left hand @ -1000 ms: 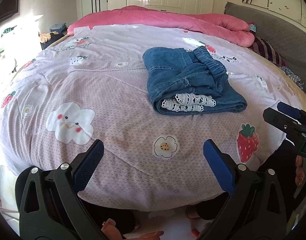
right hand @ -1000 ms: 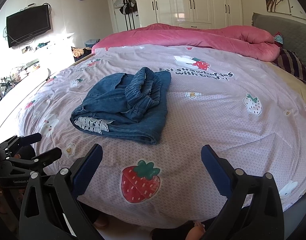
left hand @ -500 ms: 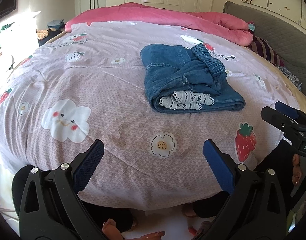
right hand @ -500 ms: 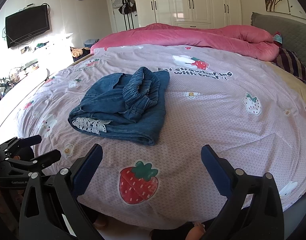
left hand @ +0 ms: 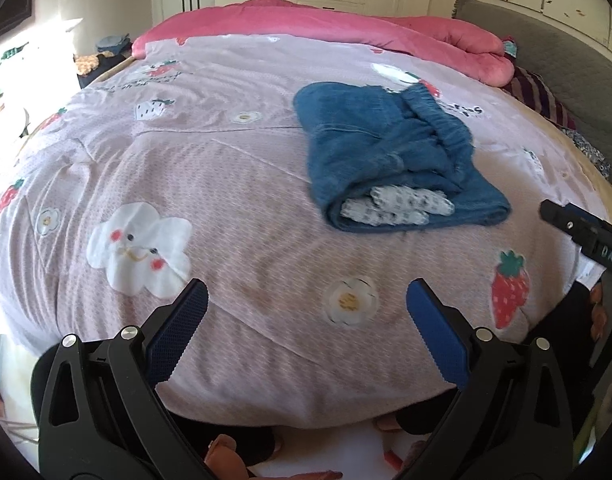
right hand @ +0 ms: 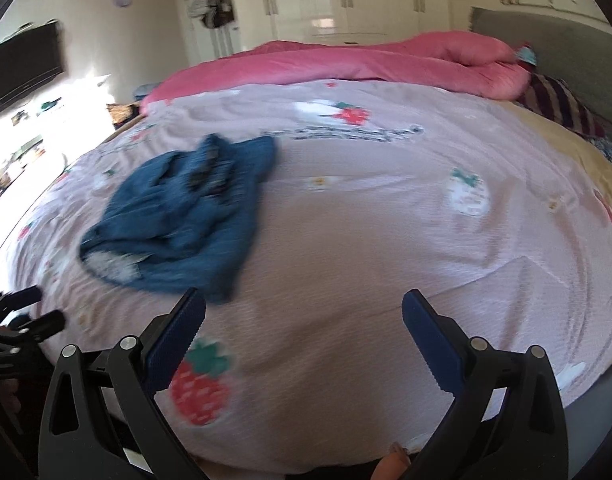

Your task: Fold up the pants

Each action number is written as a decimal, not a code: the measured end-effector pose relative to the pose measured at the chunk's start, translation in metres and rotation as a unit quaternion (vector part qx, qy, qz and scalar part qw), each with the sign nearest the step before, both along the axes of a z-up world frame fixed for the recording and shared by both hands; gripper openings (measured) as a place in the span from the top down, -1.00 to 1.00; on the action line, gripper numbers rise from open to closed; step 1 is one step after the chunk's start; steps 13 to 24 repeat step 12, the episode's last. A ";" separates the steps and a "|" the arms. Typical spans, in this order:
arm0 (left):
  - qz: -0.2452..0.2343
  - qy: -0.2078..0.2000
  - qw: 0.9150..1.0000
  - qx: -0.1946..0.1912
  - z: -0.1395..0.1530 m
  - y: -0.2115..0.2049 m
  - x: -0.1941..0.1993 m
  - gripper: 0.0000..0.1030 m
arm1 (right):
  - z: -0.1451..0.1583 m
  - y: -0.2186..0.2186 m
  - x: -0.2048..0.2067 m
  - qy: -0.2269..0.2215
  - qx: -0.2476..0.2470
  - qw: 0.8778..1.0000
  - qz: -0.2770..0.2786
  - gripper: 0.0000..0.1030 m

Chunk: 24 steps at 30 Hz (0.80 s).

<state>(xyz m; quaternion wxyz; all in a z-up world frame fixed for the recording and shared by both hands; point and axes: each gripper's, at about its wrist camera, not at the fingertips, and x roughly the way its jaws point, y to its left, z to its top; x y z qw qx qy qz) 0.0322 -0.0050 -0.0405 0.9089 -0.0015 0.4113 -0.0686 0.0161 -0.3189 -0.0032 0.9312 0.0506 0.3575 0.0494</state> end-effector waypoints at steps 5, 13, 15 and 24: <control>0.013 0.017 0.999 -0.040 0.011 0.043 0.039 -0.82 | 0.007 -0.059 0.035 -0.002 -0.018 0.997 -0.070 -0.91; 0.117 0.025 0.992 0.039 -0.001 0.133 0.162 -0.82 | -0.003 -0.165 0.142 0.062 -0.118 0.973 -0.190 -0.91; 0.117 0.025 0.992 0.039 -0.001 0.133 0.162 -0.82 | -0.003 -0.165 0.142 0.062 -0.118 0.973 -0.190 -0.91; 0.117 0.025 0.992 0.039 -0.001 0.133 0.162 -0.82 | -0.003 -0.165 0.142 0.062 -0.118 0.973 -0.190 -0.91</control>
